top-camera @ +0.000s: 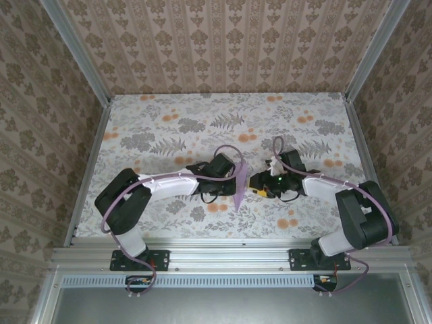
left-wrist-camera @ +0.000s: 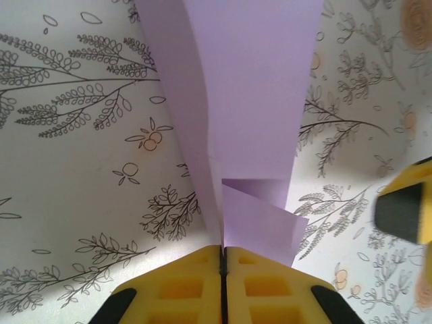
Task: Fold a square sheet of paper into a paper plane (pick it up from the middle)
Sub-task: Turn over a paper plane at the center of the table.
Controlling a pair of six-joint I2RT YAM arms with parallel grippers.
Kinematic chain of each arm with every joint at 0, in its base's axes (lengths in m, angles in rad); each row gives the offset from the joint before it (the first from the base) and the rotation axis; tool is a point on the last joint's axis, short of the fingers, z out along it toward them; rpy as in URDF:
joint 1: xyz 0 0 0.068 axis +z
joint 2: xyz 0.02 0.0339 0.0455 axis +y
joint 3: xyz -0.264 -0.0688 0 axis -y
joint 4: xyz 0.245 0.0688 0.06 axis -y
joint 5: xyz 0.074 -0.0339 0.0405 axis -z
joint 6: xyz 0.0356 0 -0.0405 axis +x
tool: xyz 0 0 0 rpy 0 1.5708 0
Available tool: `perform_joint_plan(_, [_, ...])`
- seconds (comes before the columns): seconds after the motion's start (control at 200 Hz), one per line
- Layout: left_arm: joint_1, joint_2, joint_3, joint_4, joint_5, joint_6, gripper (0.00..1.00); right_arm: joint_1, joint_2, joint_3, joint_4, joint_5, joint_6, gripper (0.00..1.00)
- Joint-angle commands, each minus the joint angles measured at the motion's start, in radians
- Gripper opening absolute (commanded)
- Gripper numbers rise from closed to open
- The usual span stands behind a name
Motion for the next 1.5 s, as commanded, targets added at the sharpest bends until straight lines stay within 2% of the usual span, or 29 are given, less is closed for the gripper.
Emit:
perform_joint_plan(0.0, [0.022,-0.039,-0.025,0.087,0.072,-0.02,0.09,0.024,0.039,-0.014,0.105,-0.028,0.068,0.51])
perform_joint_plan(0.195, [0.061,-0.04,-0.064,0.155,0.13,-0.028,0.08,0.057,0.095,0.005,0.139,-0.025,0.084,0.51])
perform_joint_plan(0.785, [0.094,-0.029,-0.092,0.194,0.172,-0.039,0.08,0.102,0.183,0.059,0.156,-0.006,0.094,0.54])
perform_joint_plan(1.27, [0.1,-0.024,-0.117,0.226,0.185,-0.055,0.07,0.11,0.203,0.063,0.198,-0.019,0.124,0.5])
perform_joint_plan(1.495, [0.105,-0.019,-0.131,0.254,0.193,-0.071,0.07,0.118,0.227,0.073,0.186,-0.012,0.108,0.42])
